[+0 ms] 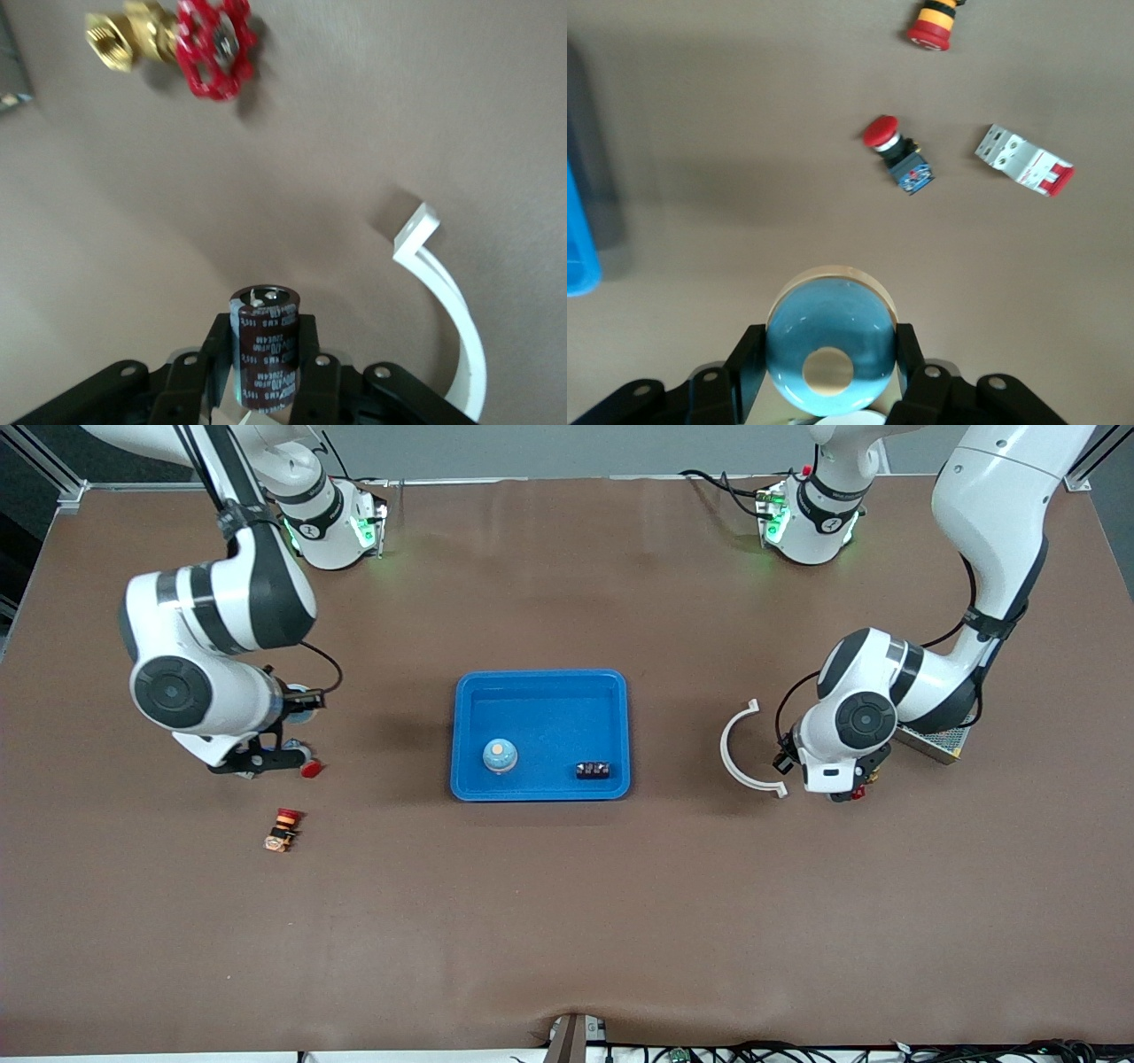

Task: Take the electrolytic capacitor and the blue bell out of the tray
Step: 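Lower the bell beside the buttons while the left gripper lowers the capacitor, then release the capacitor near the white arc while the right gripper releases the bell, then grasp the second capacitor in the tray while the right gripper reaches the bell, then lift the capacitor with the left gripper while the right gripper grasps the bell, then place the capacitor near the arc while the right gripper lifts the bell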

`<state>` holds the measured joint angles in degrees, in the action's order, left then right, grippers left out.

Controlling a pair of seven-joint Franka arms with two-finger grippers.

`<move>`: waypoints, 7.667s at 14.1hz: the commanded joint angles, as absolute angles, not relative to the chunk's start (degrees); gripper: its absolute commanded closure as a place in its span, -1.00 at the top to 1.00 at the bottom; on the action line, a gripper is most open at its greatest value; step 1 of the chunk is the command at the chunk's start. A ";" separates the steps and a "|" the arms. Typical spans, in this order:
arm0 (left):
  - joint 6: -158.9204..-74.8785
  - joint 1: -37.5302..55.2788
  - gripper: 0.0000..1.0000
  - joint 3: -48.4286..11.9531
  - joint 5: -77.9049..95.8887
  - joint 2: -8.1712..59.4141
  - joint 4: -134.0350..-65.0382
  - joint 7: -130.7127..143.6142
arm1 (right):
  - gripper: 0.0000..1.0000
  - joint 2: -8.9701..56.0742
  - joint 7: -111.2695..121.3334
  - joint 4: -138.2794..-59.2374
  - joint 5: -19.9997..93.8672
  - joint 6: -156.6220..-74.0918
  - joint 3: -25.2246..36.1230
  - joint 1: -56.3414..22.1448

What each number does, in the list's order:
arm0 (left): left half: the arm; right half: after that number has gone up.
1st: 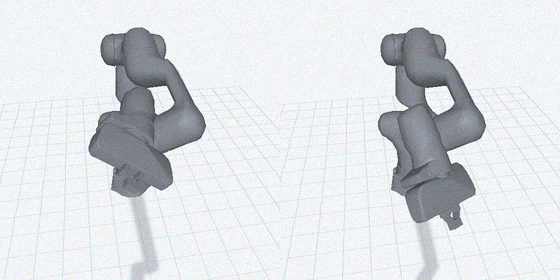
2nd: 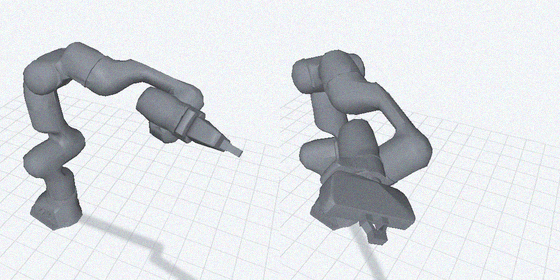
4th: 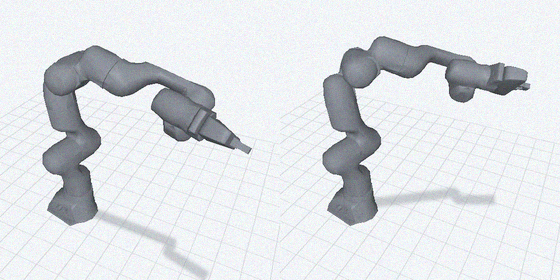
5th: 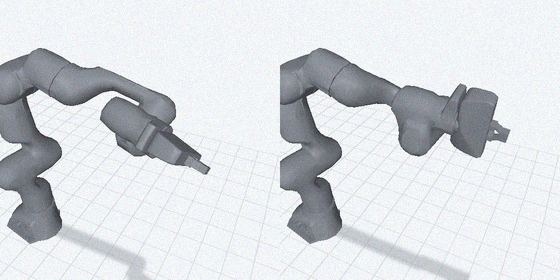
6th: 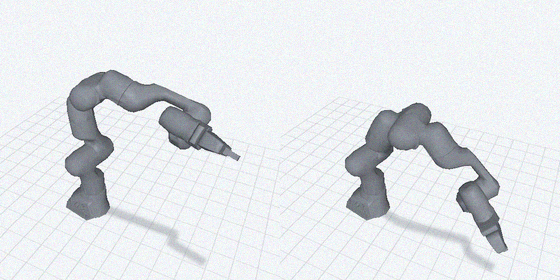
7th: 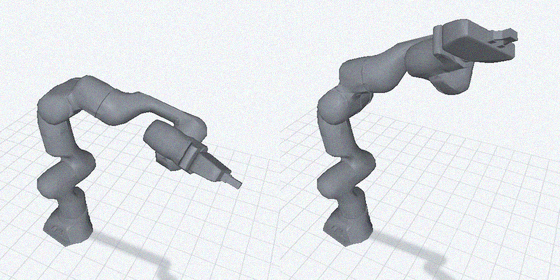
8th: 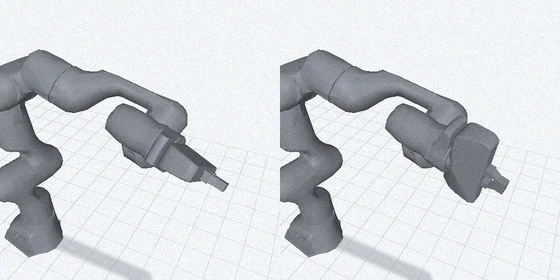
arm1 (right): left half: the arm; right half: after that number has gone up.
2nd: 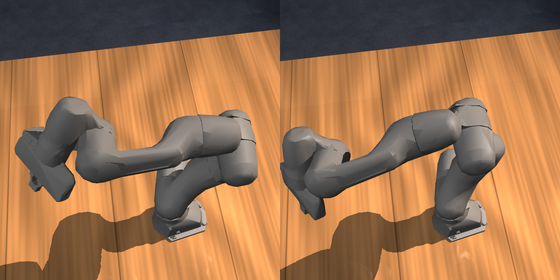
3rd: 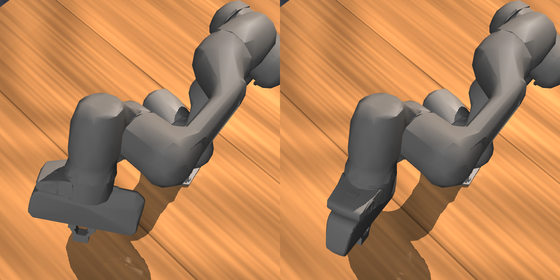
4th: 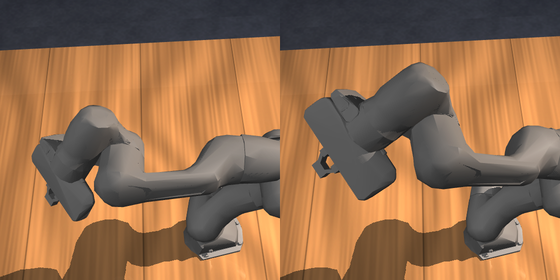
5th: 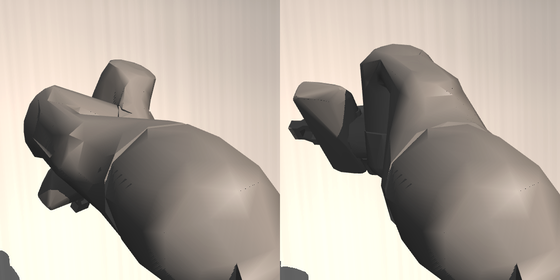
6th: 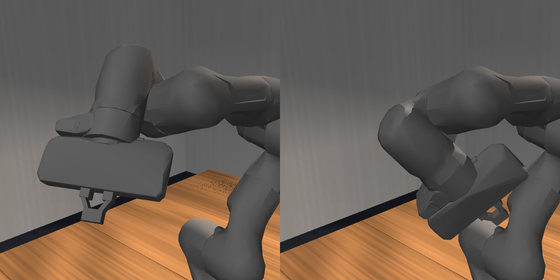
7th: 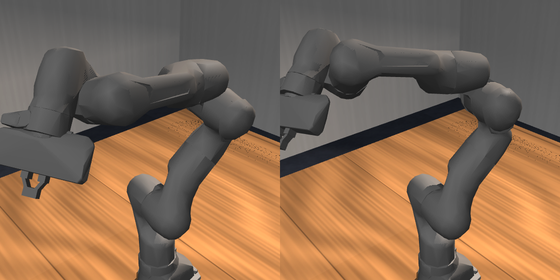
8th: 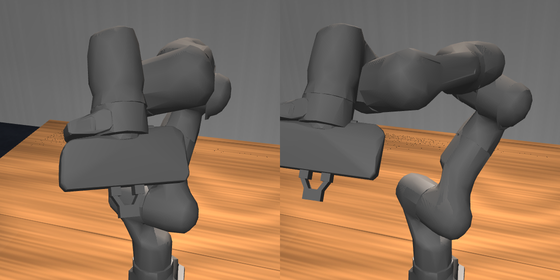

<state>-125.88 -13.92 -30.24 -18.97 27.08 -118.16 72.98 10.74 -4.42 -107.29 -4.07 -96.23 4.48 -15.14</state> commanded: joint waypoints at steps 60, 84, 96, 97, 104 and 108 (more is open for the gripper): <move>-137.41 26.37 -1.00 -18.90 -21.78 43.96 -90.18 139.57 | 1.00 19.23 -63.52 -112.17 11.16 -133.85 2.90 -32.16; -128.93 -4.57 -1.00 -20.65 -16.70 45.96 -89.21 85.34 | 1.00 37.71 -77.87 -101.51 3.52 -138.52 2.90 -40.08; -128.14 -5.10 1.00 -20.39 -19.34 39.39 -88.51 76.06 | -1.00 37.71 -79.88 -101.78 2.02 -138.52 3.08 -40.25; -127.97 -5.36 1.00 -20.30 -19.34 37.90 -88.51 71.85 | -1.00 37.71 -80.07 -101.69 2.02 -138.17 3.08 -40.17; -110.94 -9.14 1.00 -21.18 -17.75 31.66 -80.42 44.67 | -1.00 36.65 -69.11 -88.63 2.72 -107.90 3.08 -35.79; -107.24 -9.31 1.00 -21.01 -17.32 26.12 -80.51 36.41 | -1.00 34.81 -57.78 -83.94 2.20 -97.05 3.08 -31.91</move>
